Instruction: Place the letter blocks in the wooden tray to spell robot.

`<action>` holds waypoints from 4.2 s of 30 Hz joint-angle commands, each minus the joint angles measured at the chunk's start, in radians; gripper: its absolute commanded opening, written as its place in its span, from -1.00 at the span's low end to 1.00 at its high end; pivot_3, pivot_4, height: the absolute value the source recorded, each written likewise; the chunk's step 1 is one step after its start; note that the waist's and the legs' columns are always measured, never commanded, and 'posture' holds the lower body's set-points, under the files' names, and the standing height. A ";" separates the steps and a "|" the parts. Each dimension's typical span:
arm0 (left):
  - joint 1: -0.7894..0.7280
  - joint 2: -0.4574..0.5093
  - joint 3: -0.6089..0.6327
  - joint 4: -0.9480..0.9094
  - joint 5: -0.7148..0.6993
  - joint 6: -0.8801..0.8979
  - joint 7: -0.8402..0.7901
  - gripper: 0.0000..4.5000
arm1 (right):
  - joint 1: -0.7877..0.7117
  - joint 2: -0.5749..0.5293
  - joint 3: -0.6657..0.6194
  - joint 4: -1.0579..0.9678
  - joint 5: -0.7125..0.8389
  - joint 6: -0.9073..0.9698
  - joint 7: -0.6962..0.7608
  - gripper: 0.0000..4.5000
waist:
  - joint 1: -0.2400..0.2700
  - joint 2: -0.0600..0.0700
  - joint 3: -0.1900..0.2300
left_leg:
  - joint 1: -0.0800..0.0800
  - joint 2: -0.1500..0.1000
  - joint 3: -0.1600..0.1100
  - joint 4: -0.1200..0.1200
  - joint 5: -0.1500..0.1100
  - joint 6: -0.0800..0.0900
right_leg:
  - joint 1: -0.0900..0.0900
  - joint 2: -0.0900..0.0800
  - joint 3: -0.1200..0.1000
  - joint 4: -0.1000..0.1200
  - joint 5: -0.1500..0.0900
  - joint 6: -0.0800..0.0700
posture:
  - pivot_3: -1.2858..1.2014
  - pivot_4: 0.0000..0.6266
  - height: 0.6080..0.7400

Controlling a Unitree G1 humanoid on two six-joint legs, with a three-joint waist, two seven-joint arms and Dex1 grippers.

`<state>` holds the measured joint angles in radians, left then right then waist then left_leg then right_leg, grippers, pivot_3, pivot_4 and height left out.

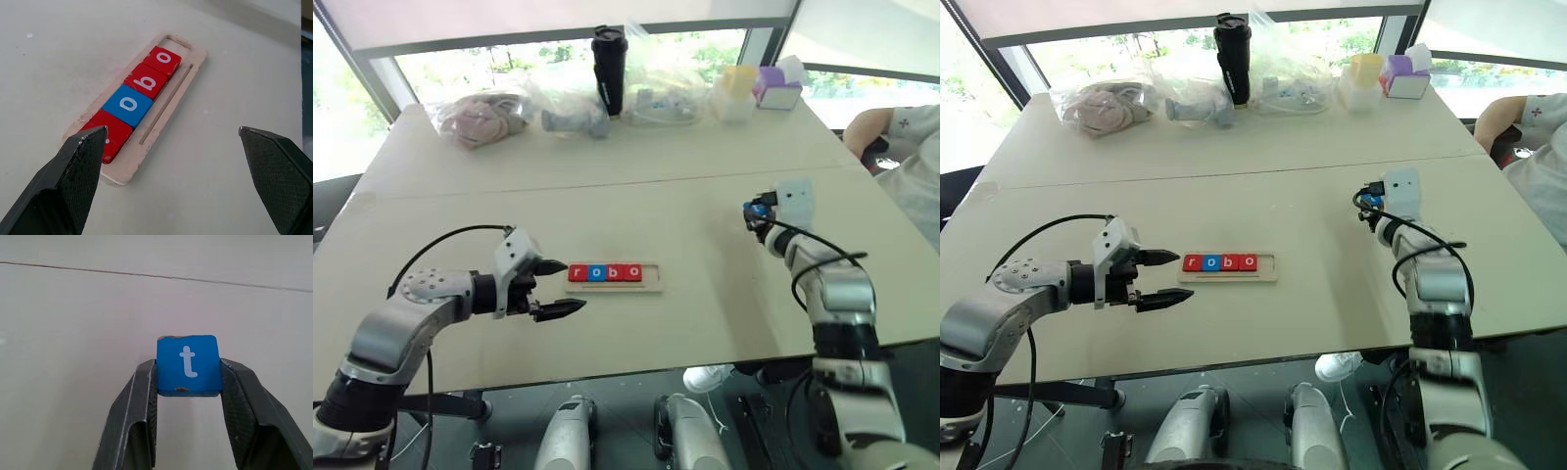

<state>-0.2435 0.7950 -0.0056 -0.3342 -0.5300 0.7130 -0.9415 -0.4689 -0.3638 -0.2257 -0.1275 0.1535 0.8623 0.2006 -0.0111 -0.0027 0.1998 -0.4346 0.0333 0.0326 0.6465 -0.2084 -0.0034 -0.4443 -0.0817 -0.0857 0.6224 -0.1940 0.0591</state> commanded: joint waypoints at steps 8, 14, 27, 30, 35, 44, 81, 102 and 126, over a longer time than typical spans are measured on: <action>-0.072 -0.029 -0.046 0.059 0.029 -0.057 -0.046 1.00 | 0.128 0.262 0.010 -0.554 -0.002 0.519 -0.222 -0.48 | -0.001 0.001 0.000 | 0.003 0.007 -0.004 0.000 -0.002 -0.004 | 0.002 0.001 -0.002 -0.007 0.000 -0.010 | 0.03 -0.52 1.00; -0.084 -0.041 -0.060 0.075 0.042 -0.071 -0.053 1.00 | 0.137 0.326 0.030 -0.588 -0.021 0.596 -0.258 -0.48 | 0.000 0.001 0.000 | -0.001 0.008 0.003 0.001 -0.001 -0.003 | -0.001 -0.001 -0.002 -0.010 0.001 -0.011 | 0.03 -0.52 1.00; -0.068 -0.047 -0.052 0.071 0.064 -0.070 -0.050 1.00 | 0.135 0.321 0.042 -0.585 -0.005 0.649 -0.215 0.84 | -0.001 0.001 0.000 | -0.008 0.006 0.007 0.001 -0.001 -0.002 | -0.013 0.001 -0.001 -0.002 0.001 -0.009 | 0.03 -0.52 1.00; -0.071 -0.047 -0.053 0.078 0.068 -0.071 -0.051 1.00 | 0.121 0.229 0.071 -0.609 0.044 0.629 -0.125 0.98 | -0.002 0.001 0.000 | -0.008 0.006 0.007 0.001 -0.001 -0.002 | -0.013 0.001 -0.001 -0.002 0.001 -0.010 | 0.03 -0.52 1.00; -0.085 -0.051 -0.060 0.095 0.075 -0.076 -0.058 1.00 | 0.147 -0.110 0.018 -0.556 0.188 0.328 0.271 0.98 | 0.002 0.000 0.000 | -0.009 0.006 0.008 0.001 -0.001 -0.002 | -0.013 0.001 -0.001 -0.005 0.000 -0.009 | 0.03 -0.52 1.00; -0.117 -0.049 -0.067 0.118 0.086 -0.086 -0.079 1.00 | 0.276 -0.479 0.056 0.013 0.142 -0.421 0.831 0.98 | -0.003 -0.002 0.000 | -0.007 0.004 0.007 0.002 -0.002 -0.002 | -0.006 0.001 -0.001 -0.010 0.000 -0.008 | 0.03 -0.52 1.00; -0.069 -0.007 -0.031 0.053 0.071 -0.052 -0.063 1.00 | 0.059 -0.422 0.231 0.324 0.096 -0.626 1.014 0.02 | 0.024 -0.002 0.000 | -0.006 0.004 0.008 0.005 -0.001 -0.002 | -0.006 0.001 0.000 -0.004 0.001 -0.006 | 0.03 -0.52 1.00; -0.080 -0.021 -0.045 0.072 0.079 -0.068 -0.067 1.00 | 0.089 -0.469 0.229 0.352 0.080 -0.644 1.006 0.99 | 0.024 -0.002 0.000 | -0.005 0.004 0.008 0.006 -0.001 -0.002 | -0.005 0.001 0.000 -0.003 0.001 -0.007 | 0.03 -0.52 1.00; -0.100 -0.022 -0.046 0.081 0.079 -0.067 -0.068 1.00 | -0.041 -0.400 0.349 0.190 0.036 -0.552 0.992 -0.47 | 0.023 -0.002 0.000 | -0.003 0.004 0.008 0.008 -0.001 -0.002 | -0.005 0.001 0.000 0.000 0.001 -0.007 | 0.03 -0.52 1.00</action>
<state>-0.3312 0.7740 -0.0600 -0.2453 -0.4471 0.6603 -1.0039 -0.4839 -0.7804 0.1059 0.0883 0.1970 0.2989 1.2016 0.0120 -0.0045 0.1998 -0.4374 0.0378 0.0404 0.6540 -0.2096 -0.0057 -0.4488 -0.0806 -0.0853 0.6222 -0.1930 0.0524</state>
